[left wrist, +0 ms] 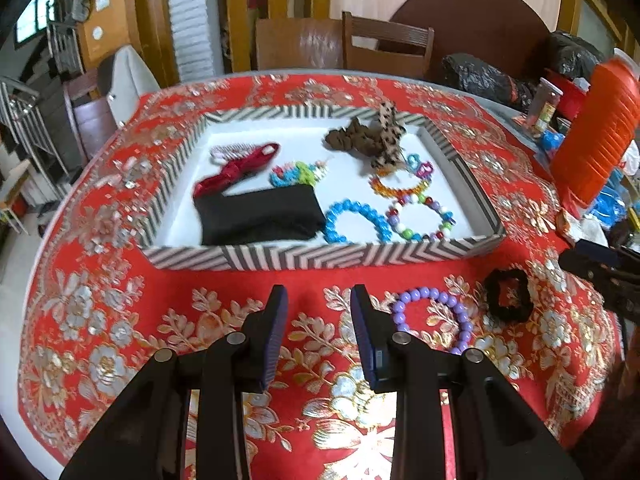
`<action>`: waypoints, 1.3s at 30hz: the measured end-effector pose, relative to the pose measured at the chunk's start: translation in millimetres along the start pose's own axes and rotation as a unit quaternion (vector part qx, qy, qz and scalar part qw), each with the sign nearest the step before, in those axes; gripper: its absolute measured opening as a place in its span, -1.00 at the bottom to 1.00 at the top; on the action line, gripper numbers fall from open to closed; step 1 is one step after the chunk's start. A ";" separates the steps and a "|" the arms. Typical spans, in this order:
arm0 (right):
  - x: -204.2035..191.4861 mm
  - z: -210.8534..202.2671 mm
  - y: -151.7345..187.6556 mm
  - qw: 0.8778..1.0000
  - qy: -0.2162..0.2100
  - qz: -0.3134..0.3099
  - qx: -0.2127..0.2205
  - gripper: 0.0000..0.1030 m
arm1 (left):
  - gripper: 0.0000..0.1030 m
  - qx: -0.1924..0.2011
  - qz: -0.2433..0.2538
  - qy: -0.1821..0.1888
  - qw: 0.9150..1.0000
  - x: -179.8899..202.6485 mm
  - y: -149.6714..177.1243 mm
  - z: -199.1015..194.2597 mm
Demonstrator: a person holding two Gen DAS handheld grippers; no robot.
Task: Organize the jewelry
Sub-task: 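Withdraw both grippers toward the purple bracelet and black scrunchie, then grasp the black scrunchie with the right gripper while the left grasps the purple beaded bracelet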
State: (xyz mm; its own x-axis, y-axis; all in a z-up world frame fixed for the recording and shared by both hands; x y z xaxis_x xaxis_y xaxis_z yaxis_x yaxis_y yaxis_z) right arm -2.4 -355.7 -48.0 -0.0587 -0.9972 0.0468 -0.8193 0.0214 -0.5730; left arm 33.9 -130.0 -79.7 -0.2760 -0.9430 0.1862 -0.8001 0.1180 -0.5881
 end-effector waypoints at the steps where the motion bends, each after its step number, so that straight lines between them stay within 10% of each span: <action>1: 5.5 3.4 1.3 1.000 0.010 0.002 -0.004 0.12 | -0.12 -0.009 -0.003 0.012 1.000 1.7 2.9 3.8; 8: -0.1 27.5 17.1 0.999 -0.021 0.003 -0.041 0.12 | -0.11 -0.056 -0.021 0.082 0.995 21.8 17.2 30.4; 18: -15.8 53.4 24.8 0.998 -0.013 -0.032 -0.045 0.11 | -0.08 -0.078 0.018 0.051 0.995 39.5 22.1 55.9; 25: -29.0 56.4 23.7 0.997 -0.010 -0.064 -0.031 -0.81 | -0.28 -0.061 0.022 0.039 0.997 38.0 20.0 57.5; 27: -31.1 54.8 23.5 0.997 -0.014 -0.065 -0.030 -0.86 | -0.56 -0.065 0.010 0.049 0.997 34.8 19.8 57.3; 39: -27.7 5.2 2.2 0.998 -0.055 -0.029 0.024 -0.88 | -0.57 -0.034 -0.018 0.075 0.996 20.3 5.1 18.1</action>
State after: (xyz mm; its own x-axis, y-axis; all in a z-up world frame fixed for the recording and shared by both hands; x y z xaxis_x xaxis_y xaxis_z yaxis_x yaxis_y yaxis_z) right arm 0.4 -328.4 -54.9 0.0530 -0.9986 -0.0085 -0.7907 -0.0367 -0.6111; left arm 33.8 -154.2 -93.2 -0.3192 -0.8905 0.3242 -0.8435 0.1110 -0.5256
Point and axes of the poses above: each gripper's, at about its wrist camera, not at the fingertips, and z roughly the way its jaws point, x to its right, y to its underside, the point moved 9 cm from there along z, roughly the way its jaws point, and after that the axes turned 8 degrees about y, right-handed, at the moved point
